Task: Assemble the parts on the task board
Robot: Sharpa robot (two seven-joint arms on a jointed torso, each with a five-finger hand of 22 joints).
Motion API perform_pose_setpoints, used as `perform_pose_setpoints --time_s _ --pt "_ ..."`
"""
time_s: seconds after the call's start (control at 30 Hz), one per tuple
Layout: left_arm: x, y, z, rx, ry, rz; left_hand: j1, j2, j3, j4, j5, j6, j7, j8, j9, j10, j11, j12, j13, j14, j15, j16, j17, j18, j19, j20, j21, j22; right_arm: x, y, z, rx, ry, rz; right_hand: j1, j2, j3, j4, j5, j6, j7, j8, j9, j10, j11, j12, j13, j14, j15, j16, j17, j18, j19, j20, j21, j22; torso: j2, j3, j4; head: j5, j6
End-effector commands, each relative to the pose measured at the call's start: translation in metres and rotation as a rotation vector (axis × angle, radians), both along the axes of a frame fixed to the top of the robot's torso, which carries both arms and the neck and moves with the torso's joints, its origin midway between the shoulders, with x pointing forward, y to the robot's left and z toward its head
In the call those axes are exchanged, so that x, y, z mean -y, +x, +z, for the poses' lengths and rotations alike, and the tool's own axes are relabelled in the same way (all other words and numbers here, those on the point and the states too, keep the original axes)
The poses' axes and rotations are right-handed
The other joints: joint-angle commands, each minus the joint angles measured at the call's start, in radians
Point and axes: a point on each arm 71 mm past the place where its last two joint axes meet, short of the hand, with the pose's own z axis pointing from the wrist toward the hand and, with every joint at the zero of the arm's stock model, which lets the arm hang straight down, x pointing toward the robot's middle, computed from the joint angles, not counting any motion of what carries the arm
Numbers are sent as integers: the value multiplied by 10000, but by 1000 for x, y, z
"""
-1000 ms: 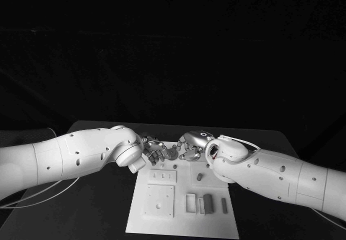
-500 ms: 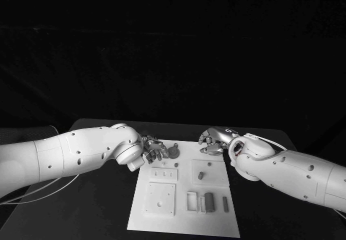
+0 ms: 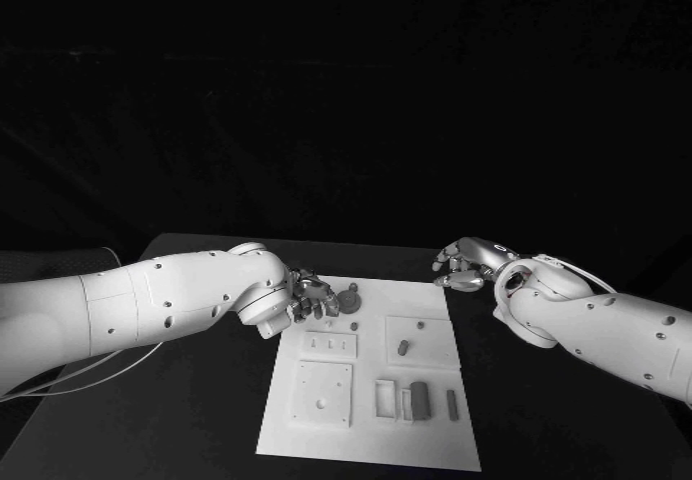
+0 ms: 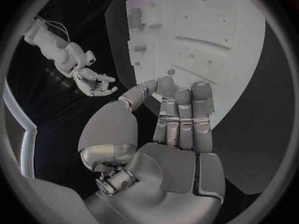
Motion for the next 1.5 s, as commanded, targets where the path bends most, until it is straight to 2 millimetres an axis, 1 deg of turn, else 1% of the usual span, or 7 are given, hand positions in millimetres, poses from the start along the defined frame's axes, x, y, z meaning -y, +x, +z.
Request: perform_pose_setpoints --time_s 0.03,0.17,0.23,0.43,0.93,1.17,1.5 --pt "4 -1 -3 -46 788 -759 -2 118 28 -3 24 517 -247 1285 2623 -7 -59 75 19 -6 -105 71 -40 681 -7 -80 85 245 10 7 5 -272 962 -503 71 -13 48 -15 55 -118 211 3 -13 -25 20 23 5 58 27 -30 -9 129 -20 11 -30 11 5 -12 5 -4 -62" --pt "10 -2 -6 -17 1073 -1079 2 131 39 -4 30 515 -250 1286 2638 -14 -62 90 22 -12 -110 89 -59 679 -16 -87 103 241 29 19 8 -500 1282 -1356 -20 -3 -1 26 41 -107 212 10 -14 -20 21 28 4 62 26 -26 -8 129 -6 19 -23 15 -7 -8 -4 -21 -116" --pt "13 -2 -6 52 1233 -1228 -18 149 39 16 33 540 -262 1305 2673 -1 -75 132 34 3 -126 135 -92 676 -6 -100 147 238 36 22 9 -494 1347 -1554 -30 -1 -6 30 39 -107 212 10 -15 -20 20 28 3 62 26 -26 -8 129 -5 19 -22 15 -5 -22 7 -24 -125" --pt "16 -1 -8 124 1602 -1455 -68 169 31 62 18 597 -295 1342 2751 27 -107 229 60 32 -162 252 -171 667 16 -130 255 234 44 27 11 -496 1473 -1845 -41 7 -11 34 36 -104 211 12 -14 -19 19 29 3 63 25 -25 -8 129 -2 19 -22 16 9 -26 12 -78 -212" --pt "14 -1 -14 -409 2055 -1808 -223 339 5 224 -239 626 -315 1344 2862 -6 -127 349 84 -22 -195 447 -311 643 -39 -171 414 229 46 27 13 -519 1502 -1968 -46 9 -16 28 36 -90 206 21 -12 -20 15 30 2 61 23 -25 -8 129 -3 17 -23 16 7 -47 19 -59 -335" --pt "13 1 -18 -349 2349 -1822 -310 453 -17 303 -301 662 -332 1348 2912 5 -144 411 97 -35 -213 556 -363 633 -55 -189 499 230 42 26 13 -545 1530 -1876 -46 10 -17 24 40 -84 203 25 -11 -20 13 30 2 61 21 -25 -7 129 -3 15 -24 16 7 -42 19 -51 -406" --pt "14 3 -21 -160 2704 -1953 -414 533 -42 357 -306 760 -379 1366 2974 73 -192 507 115 4 -268 723 -430 642 -15 -238 649 232 38 25 13 -617 1485 -1893 -6 -3 -9 -23 52 -78 197 30 -10 -24 6 30 0 60 13 -23 -6 129 -5 6 -25 18 8 -49 16 -35 -375"
